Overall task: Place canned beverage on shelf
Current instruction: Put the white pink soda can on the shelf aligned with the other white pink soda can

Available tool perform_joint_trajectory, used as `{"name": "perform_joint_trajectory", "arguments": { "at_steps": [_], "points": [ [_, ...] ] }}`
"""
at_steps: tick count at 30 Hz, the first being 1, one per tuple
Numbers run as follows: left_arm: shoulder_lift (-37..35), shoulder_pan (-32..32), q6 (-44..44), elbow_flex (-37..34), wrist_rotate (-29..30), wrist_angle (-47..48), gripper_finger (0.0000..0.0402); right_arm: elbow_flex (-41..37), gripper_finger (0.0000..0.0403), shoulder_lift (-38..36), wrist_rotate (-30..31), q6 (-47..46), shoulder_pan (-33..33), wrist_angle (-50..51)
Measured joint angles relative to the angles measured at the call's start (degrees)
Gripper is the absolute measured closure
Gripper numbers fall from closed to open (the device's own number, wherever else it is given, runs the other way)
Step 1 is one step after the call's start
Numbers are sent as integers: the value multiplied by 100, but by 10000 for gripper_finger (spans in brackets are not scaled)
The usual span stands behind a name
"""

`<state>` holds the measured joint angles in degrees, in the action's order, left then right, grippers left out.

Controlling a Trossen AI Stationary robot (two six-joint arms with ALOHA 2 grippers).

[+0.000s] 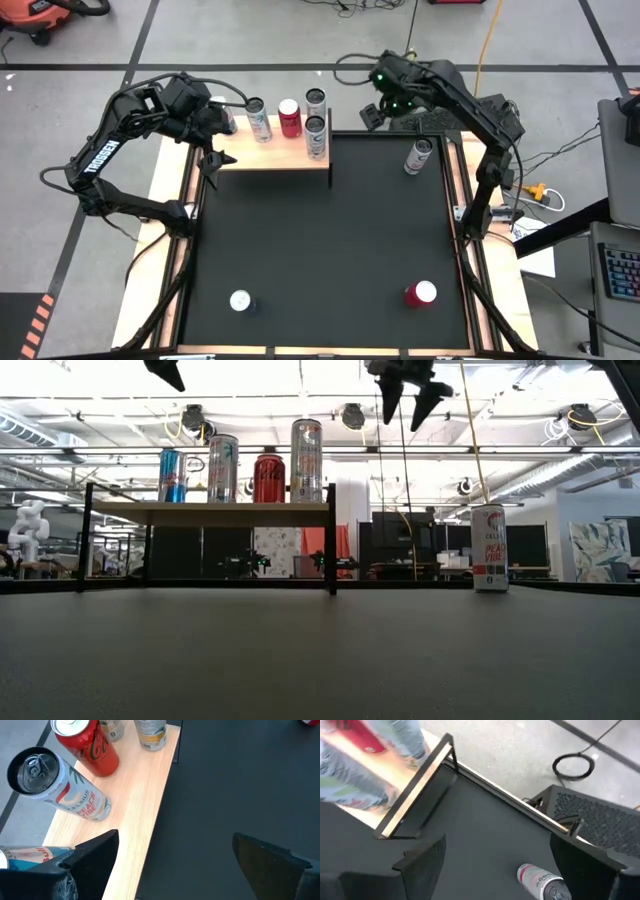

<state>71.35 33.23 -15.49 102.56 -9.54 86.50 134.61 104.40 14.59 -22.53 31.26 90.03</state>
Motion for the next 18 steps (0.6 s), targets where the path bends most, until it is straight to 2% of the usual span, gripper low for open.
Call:
{"name": "perform_joint_trajectory", "arguments": {
  "at_steps": [11,15,18],
  "points": [
    [0,1,11,0,0,4,13,-21,62,-147,-277,-335,641,-10],
    [0,1,13,0,0,3,13,-458,62,-442,-280,-443,746,-5],
    [0,1,17,0,0,4,13,-1070,62,-816,-287,-441,832,-2]
  ]
}}
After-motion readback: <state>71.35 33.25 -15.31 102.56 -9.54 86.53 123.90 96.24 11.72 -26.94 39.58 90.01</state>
